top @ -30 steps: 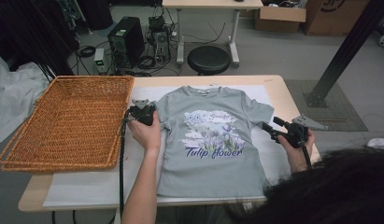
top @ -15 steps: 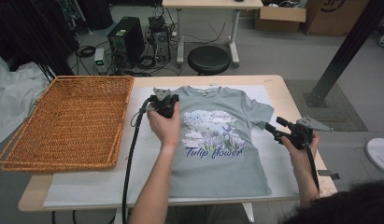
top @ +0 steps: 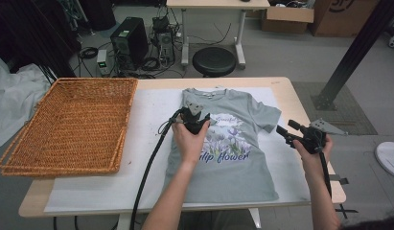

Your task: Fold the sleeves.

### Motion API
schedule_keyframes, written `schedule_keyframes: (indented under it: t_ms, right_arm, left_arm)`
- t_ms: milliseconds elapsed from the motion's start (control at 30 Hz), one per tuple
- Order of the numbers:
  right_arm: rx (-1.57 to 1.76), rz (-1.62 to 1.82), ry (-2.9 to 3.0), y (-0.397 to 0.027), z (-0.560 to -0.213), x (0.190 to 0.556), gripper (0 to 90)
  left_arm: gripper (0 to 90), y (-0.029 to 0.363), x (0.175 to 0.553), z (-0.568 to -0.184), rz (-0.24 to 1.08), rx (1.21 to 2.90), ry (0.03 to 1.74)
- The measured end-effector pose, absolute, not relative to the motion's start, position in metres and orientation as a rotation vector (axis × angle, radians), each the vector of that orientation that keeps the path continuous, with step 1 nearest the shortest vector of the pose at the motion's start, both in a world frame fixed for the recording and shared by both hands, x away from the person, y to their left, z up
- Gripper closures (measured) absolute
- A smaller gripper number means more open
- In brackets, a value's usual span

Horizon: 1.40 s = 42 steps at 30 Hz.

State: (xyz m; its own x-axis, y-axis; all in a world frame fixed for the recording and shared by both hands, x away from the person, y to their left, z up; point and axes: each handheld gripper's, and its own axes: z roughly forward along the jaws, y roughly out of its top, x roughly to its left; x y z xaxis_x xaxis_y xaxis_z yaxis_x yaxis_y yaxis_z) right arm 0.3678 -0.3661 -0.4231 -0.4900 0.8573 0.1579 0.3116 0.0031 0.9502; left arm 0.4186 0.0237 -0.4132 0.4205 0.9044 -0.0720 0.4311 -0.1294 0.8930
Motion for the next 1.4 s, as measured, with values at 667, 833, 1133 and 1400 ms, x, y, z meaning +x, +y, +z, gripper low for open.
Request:
schedule_keyframes:
  t_ms: [667, 833, 1133, 1400]
  right_arm:
    - [1.648, 1.348, 1.673, -0.388, -0.435, 0.469, 44.2]
    - [1.662, 1.275, 1.719, -0.381, -0.442, 0.491, 45.9]
    - [1.683, 1.126, 1.784, -0.375, -0.457, 0.506, 53.5]
    - [1.563, 1.0, 1.844, -0.364, -0.45, 0.502, 87.0]
  left_arm:
    - [32.6, 0.108, 0.406, -0.393, 0.731, 1.52, 1.229]
    - [29.1, 0.113, 0.407, -0.395, 0.73, 1.529, 1.23]
    - [21.9, 0.121, 0.409, -0.397, 0.738, 1.529, 1.238]
    - [21.1, 0.125, 0.409, -0.399, 0.735, 1.544, 1.246]
